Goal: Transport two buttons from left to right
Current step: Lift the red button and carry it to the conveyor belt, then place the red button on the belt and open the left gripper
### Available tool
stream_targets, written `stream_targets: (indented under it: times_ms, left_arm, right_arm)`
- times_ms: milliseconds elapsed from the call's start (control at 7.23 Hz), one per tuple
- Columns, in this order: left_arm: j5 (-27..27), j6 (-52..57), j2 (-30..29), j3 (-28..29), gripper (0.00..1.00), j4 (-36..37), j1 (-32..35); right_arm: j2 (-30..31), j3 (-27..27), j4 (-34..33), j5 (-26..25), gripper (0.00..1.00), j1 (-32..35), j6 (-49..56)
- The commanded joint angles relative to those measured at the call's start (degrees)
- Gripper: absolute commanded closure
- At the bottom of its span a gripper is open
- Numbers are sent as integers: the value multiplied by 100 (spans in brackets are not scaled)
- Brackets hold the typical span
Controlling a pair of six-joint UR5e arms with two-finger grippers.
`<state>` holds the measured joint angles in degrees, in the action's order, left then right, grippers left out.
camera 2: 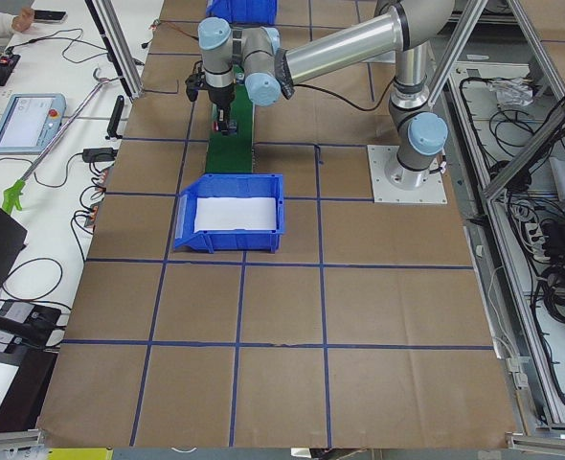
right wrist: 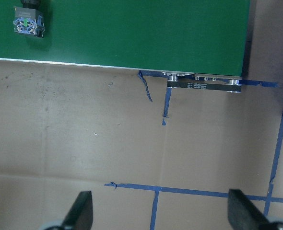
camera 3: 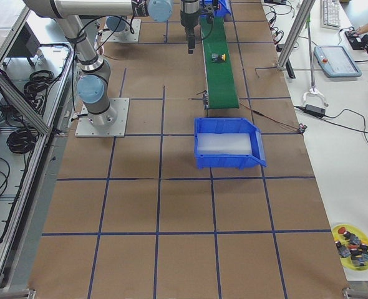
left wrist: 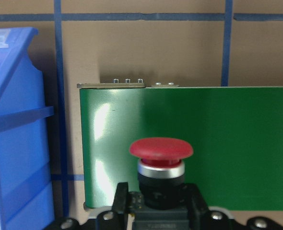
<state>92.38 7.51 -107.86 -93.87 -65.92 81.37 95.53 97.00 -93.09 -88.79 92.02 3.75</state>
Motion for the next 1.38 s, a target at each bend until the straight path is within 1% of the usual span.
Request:
stream_targets:
  times_ms: [0, 277, 830, 968, 1106, 1245]
  left_arm:
    - [-1, 5, -68, -560, 99, 797, -24]
    - [-1, -65, -304, -711, 99, 1203, -24]
    - [-45, -320, -385, -694, 98, 1275, 11]
    - [-36, -303, -394, -694, 53, 1275, 11]
    - [-62, -303, -385, -659, 1, 1292, 11]
    - [-71, -294, -368, -546, 0, 1284, 2]
  right_arm:
    - [0, -6, 1, -7, 0, 0, 3]
    - [0, -6, -8, -7, 0, 0, 3]
    - [-9, 20, -8, -7, 0, 0, 12]
    - [0, 29, -8, -7, 0, 0, 12]
    - [-8, 29, -8, -7, 0, 0, 12]
    - [0, 29, 1, -7, 0, 0, 3]
